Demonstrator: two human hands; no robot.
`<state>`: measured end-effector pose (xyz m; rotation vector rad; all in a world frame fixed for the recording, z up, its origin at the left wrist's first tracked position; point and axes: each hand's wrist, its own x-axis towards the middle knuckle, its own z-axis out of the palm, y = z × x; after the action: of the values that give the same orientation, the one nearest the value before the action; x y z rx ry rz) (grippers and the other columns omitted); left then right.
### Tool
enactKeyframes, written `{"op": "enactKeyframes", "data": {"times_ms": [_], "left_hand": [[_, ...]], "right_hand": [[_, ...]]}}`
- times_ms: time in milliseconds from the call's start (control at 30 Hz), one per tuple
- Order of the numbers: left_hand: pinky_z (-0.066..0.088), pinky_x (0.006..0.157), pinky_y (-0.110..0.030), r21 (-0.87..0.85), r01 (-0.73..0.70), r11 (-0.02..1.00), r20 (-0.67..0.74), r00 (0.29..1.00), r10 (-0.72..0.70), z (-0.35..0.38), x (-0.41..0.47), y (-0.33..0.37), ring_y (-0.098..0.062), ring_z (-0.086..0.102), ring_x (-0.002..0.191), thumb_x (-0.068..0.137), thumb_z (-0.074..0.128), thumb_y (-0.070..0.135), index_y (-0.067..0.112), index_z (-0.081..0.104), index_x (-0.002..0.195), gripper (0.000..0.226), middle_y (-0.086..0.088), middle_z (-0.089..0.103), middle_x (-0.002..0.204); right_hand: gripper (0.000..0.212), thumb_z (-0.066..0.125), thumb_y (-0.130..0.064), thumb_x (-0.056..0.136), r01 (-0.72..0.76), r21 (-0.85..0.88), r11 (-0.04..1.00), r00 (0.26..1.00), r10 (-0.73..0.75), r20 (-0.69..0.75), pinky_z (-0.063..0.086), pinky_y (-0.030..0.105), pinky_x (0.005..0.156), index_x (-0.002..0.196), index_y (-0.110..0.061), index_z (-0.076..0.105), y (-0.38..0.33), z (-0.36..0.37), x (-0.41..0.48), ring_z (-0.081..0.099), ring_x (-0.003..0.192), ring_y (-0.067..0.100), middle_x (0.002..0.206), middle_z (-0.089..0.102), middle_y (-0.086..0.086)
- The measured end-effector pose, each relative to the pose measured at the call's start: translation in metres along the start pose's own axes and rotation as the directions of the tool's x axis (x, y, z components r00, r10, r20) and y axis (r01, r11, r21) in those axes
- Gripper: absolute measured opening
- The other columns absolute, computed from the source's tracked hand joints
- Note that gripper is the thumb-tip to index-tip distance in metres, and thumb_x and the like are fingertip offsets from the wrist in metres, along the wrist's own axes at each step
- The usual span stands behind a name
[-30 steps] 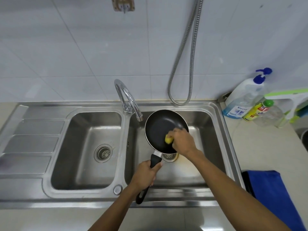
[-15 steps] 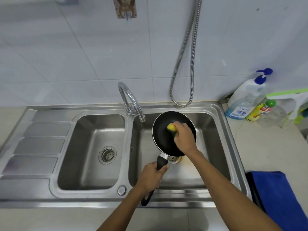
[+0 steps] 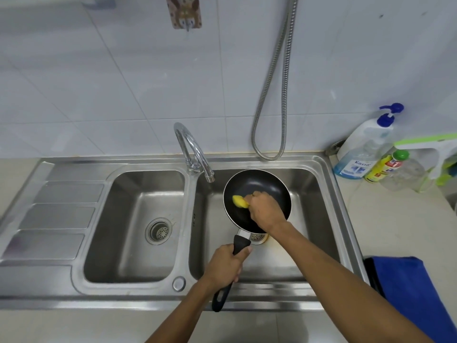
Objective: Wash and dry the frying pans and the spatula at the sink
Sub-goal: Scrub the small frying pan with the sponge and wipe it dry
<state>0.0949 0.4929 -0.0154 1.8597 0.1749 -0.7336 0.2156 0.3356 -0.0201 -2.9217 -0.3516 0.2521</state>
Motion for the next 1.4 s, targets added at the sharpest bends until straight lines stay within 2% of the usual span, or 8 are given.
{"op": "enactKeyframes", "data": {"times_ms": [167,267,433,667,867,1067,1167,1400], "left_hand": [[0.043,0.055,-0.03,-0.041,0.009,0.999,0.003,1.0,-0.009,-0.006,0.0,0.0,-0.016,0.046,0.041,0.099,0.06,0.046,0.016,0.046,0.07,0.044,0.0,0.049,0.048],[0.041,0.05,-0.028,-0.078,0.02,0.997,-0.045,0.999,-0.024,-0.012,0.003,0.004,-0.018,0.044,0.039,0.1,0.061,0.041,0.015,0.045,0.072,0.041,-0.002,0.046,0.048],[0.044,0.05,-0.028,-0.007,0.001,1.0,-0.004,1.0,-0.001,-0.011,0.01,0.008,-0.017,0.049,0.042,0.1,0.059,0.043,0.014,0.052,0.077,0.038,0.0,0.053,0.05],[0.043,0.051,-0.03,-0.144,0.047,0.988,0.01,0.999,-0.046,-0.004,0.007,0.007,-0.017,0.045,0.044,0.098,0.063,0.043,0.013,0.049,0.079,0.038,-0.002,0.048,0.052],[0.043,0.054,-0.031,-0.176,0.069,0.982,-0.013,0.997,-0.073,-0.002,0.007,0.0,-0.018,0.045,0.044,0.099,0.063,0.042,0.014,0.048,0.075,0.04,-0.003,0.049,0.052],[0.041,0.049,-0.028,-0.161,0.053,0.986,-0.005,0.998,-0.055,0.006,0.01,-0.006,-0.018,0.043,0.044,0.098,0.063,0.043,0.014,0.045,0.072,0.043,-0.004,0.045,0.051],[0.036,0.048,-0.027,-0.18,0.064,0.982,-0.024,0.997,-0.069,0.017,0.016,-0.006,-0.018,0.04,0.041,0.099,0.064,0.036,0.014,0.043,0.067,0.044,-0.006,0.042,0.049],[0.034,0.046,-0.026,-0.169,0.098,0.981,-0.044,0.993,-0.106,0.033,0.019,0.003,-0.017,0.039,0.041,0.1,0.063,0.031,0.015,0.042,0.064,0.045,-0.005,0.04,0.047]], "right_hand": [[0.037,0.059,-0.017,0.09,-0.122,-0.141,0.982,0.992,0.118,-0.037,0.048,0.039,0.082,0.127,-0.02,0.06,0.017,-0.013,0.012,0.052,0.11,0.034,0.121,0.055,0.011],[0.057,0.062,-0.035,0.091,-0.025,-0.278,0.96,0.999,0.034,0.028,0.043,0.044,0.096,0.143,-0.021,0.044,0.03,-0.007,-0.002,0.047,0.113,0.038,0.142,0.043,0.013],[0.055,0.056,-0.018,0.094,0.192,-0.036,0.981,0.98,-0.19,0.064,0.052,0.044,0.092,0.145,-0.033,0.043,-0.002,-0.003,-0.016,0.053,0.113,0.036,0.152,0.041,-0.001],[0.053,0.067,-0.025,0.089,-0.117,0.39,0.913,0.968,0.192,-0.159,0.04,0.034,0.105,0.14,-0.023,0.056,0.038,-0.068,0.009,0.053,0.126,0.026,0.142,0.054,0.004],[0.049,0.074,-0.019,0.086,-0.275,0.686,0.674,0.902,0.428,-0.06,0.042,0.029,0.098,0.134,-0.021,0.061,0.093,-0.081,-0.035,0.058,0.114,0.02,0.123,0.064,-0.001],[0.039,0.07,-0.019,0.084,-0.552,0.478,0.683,0.771,0.636,-0.02,0.048,0.038,0.088,0.123,-0.014,0.065,0.188,-0.069,-0.079,0.063,0.107,0.039,0.116,0.068,0.019],[0.048,0.07,-0.017,0.082,-0.646,0.413,0.642,0.705,0.709,-0.001,0.048,0.041,0.088,0.129,-0.011,0.061,0.236,-0.069,-0.09,0.06,0.111,0.042,0.121,0.065,0.023],[0.058,0.066,-0.034,0.076,-0.641,0.33,0.693,0.756,0.645,0.114,0.051,0.044,0.092,0.132,-0.021,0.058,0.28,-0.05,-0.072,0.059,0.115,0.038,0.129,0.061,0.014]]}}
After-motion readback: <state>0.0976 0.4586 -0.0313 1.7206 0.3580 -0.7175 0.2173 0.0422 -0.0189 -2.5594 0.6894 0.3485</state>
